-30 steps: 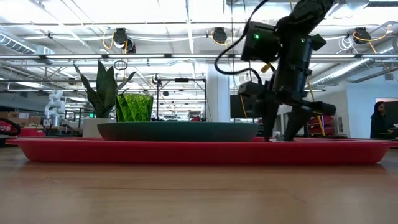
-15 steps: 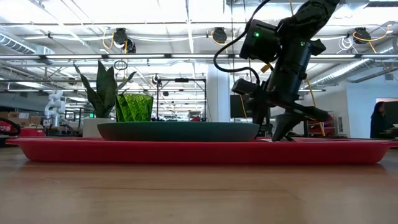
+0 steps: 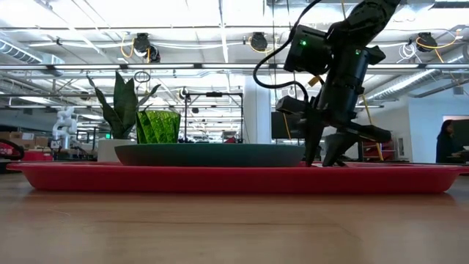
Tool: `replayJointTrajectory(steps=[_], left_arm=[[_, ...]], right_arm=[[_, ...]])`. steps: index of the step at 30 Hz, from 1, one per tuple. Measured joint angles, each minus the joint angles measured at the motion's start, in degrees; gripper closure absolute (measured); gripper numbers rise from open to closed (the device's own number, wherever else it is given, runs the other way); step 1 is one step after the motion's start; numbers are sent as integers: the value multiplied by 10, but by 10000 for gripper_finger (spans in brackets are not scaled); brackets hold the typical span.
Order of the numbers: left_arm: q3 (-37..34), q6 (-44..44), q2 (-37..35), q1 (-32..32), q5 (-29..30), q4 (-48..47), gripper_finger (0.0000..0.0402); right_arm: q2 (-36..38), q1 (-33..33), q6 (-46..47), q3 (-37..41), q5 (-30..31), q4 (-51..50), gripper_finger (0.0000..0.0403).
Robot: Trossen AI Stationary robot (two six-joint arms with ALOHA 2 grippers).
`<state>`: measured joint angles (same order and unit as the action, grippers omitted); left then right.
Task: Pick and place plate/cup/fork/spoon on tray
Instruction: Put the yellow fork on the red tray between the blue plate and the blue spoon
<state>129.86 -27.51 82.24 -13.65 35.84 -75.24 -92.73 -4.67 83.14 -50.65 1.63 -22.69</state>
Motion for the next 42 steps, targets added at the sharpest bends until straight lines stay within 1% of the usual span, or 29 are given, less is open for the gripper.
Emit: replayJointTrajectory(steps=[16, 21, 26, 29, 36, 38, 42], left_arm=[[0, -1, 0, 0, -15, 0, 288], [0, -2, 0, 0, -15, 0, 288], [0, -1, 0, 0, -15, 0, 288], [0, 0, 0, 0, -15, 0, 288], [0, 7, 0, 0, -15, 0, 288], [0, 5, 0, 0, -15, 0, 288], [0, 3, 0, 0, -22, 0, 288]], right_arm=[[0, 10, -1, 0, 13, 10, 399], [0, 19, 3, 0, 8, 27, 400], [13, 25, 3, 0, -3, 22, 402], [33, 25, 2, 0, -12, -7, 402], [74, 25, 0, 0, -15, -132, 402], [74, 25, -2, 0, -19, -130, 402], [71, 25, -3, -1, -25, -91, 403]])
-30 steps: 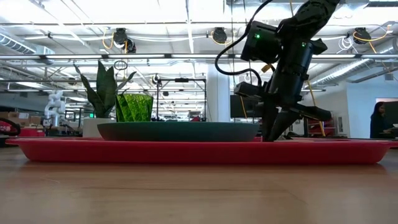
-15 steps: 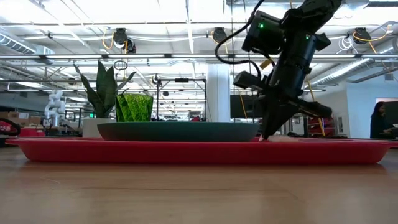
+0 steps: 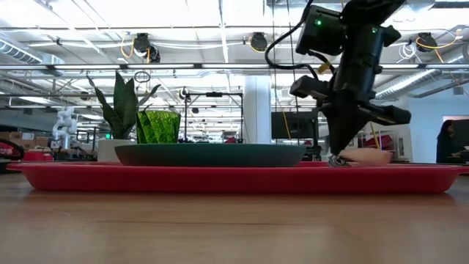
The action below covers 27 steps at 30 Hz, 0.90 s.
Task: Pick and place plate/cup/fork/spoon on tray
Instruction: Put the yellow fork on the red tray between the blue plate and the blue spoon
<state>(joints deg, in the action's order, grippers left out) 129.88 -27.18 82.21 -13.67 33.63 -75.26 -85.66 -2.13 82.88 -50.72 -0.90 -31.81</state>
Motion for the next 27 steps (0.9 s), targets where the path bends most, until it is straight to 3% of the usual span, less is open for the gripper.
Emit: replayJointTrajectory(steps=[11, 22, 27], left_arm=[[0, -4, 0, -14, -19, 0, 288], [0, -20, 0, -37, -19, 0, 288], [0, -31, 0, -45, -19, 0, 288]], right_arm=[[-5, 0, 3, 0, 38, -14, 385], [-5, -1, 20, 41, 37, 55, 239], [-5, 1, 22, 46, 41, 73, 201]])
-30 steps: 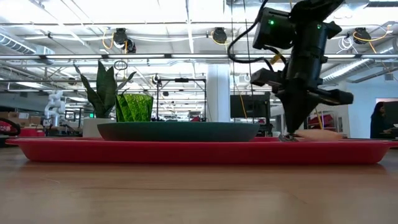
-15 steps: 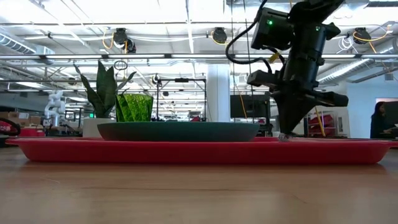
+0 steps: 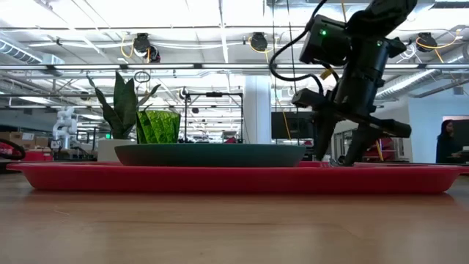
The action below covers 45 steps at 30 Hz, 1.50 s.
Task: Pick and place plate/cup/fork/spoon on tray
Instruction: Put the yellow fork on the red tray between the blue plate and the blue spoon
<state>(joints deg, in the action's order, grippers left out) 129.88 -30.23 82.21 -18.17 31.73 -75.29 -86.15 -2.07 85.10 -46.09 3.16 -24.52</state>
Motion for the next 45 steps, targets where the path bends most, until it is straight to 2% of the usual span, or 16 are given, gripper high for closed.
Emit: replayJointTrajectory(steps=[6, 12, 22, 35, 41, 45], left_arm=[[0, -5, 0, 0, 0, 0, 288], [0, -5, 0, 0, 0, 0, 288], [0, -10, 0, 0, 3, 0, 289], [0, -20, 3, 0, 4, 0, 289], [0, -20, 3, 0, -1, 0, 288], [0, -12, 3, -3, -12, 0, 289]], right_arm=[[5, 0, -16, 0, 10, 54, 199], [1, 3, -20, 0, -46, 59, 212], [1, 44, -12, 1, -93, 53, 216], [1, 73, 109, 0, -44, 20, 218], [1, 92, 144, 0, -9, 26, 244], [1, 101, 127, 0, 1, 72, 259]])
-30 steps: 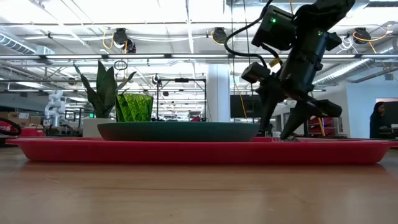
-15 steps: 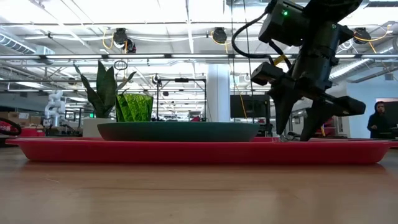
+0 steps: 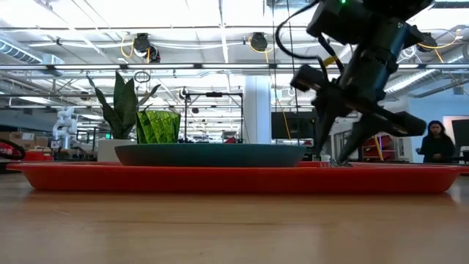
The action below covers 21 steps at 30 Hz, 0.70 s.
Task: Pick and place plate/cup/fork/spoon on tray
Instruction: Put the yellow fork on the red tray between the blue plate and the blue spoon
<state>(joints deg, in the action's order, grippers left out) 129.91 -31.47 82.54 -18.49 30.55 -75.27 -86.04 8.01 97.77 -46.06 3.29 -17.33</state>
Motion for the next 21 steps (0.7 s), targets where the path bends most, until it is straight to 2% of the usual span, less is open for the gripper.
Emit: replayJointTrajectory(steps=[5, 11, 14, 21], left_arm=[[0, 10, 0, -4, -2, 0, 289], [0, -13, 0, -4, -2, 0, 289], [0, -34, 0, -4, -2, 0, 289], [0, -78, 0, -4, 9, 16, 289]], right_arm=[[0, 2, -38, 0, -33, 84, 263], [0, 2, -140, 0, -139, 168, 264], [0, 2, -192, 0, -136, 170, 264], [0, -6, -218, 0, -61, 149, 264]])
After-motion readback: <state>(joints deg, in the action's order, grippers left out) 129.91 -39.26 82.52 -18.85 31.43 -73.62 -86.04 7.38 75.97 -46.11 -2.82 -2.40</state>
